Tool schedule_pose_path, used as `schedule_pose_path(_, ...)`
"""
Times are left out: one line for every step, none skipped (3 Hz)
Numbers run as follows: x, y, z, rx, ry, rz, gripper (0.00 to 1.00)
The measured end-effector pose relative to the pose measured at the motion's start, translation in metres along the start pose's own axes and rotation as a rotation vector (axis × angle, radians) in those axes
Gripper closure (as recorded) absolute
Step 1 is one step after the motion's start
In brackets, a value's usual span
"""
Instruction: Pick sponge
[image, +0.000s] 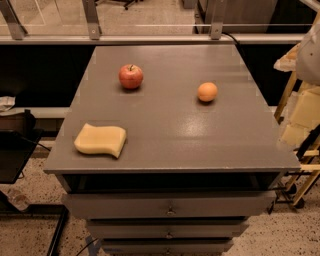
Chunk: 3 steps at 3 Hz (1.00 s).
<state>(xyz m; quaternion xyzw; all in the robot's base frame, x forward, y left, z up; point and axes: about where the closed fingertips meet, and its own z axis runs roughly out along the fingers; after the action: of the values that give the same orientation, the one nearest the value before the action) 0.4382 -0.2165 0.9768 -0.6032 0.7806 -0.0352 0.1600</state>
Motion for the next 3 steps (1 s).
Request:
schedule_pose_path(-0.002, 0.000, 0.000, 0.003, -0.004, -0.004, 0.00)
schedule_pose_path(-0.039, 0.009, 0.023, -0.038, -0.066, -0.087, 0.00)
schedule_pose_path(-0.098, 0.033, 0.067, -0.159, -0.127, -0.239, 0.00)
